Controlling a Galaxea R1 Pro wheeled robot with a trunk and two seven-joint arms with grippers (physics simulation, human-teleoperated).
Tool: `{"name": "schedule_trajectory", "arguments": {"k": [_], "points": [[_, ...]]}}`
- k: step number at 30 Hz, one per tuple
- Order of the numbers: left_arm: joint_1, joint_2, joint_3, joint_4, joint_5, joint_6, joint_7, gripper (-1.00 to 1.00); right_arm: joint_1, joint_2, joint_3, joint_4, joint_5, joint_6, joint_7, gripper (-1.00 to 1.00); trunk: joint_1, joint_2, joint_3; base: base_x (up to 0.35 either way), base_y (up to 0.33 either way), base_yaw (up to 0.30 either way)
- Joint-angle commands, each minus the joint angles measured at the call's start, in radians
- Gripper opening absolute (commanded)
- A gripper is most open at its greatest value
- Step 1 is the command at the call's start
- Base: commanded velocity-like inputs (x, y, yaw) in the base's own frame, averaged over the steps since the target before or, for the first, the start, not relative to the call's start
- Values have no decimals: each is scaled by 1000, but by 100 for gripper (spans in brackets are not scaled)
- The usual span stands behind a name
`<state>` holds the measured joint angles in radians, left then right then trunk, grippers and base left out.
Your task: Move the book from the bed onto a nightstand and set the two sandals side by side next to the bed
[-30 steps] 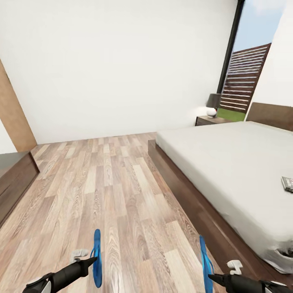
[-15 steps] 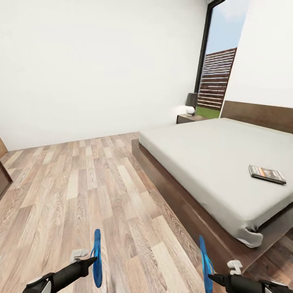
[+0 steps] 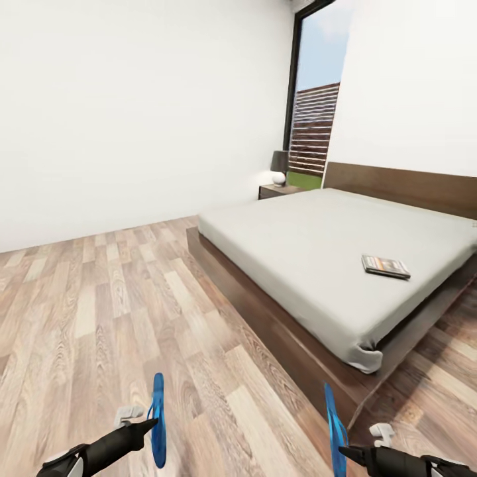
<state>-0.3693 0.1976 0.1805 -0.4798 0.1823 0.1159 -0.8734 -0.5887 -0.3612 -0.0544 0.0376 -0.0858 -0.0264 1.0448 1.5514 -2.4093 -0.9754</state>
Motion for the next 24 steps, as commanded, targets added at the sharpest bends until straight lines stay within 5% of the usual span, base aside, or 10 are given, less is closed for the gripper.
{"name": "schedule_trajectory", "arguments": {"k": [1, 24], "points": [[0, 0, 2, 0, 8, 10, -4, -100, -2, 0, -7, 4, 0, -3, 3, -100, -1, 0, -1, -281, 0, -285], [0, 0, 2, 0, 8, 10, -4, -100, -2, 0, -7, 4, 0, -3, 3, -100, -1, 0, -1, -22, 0, -285]]}}
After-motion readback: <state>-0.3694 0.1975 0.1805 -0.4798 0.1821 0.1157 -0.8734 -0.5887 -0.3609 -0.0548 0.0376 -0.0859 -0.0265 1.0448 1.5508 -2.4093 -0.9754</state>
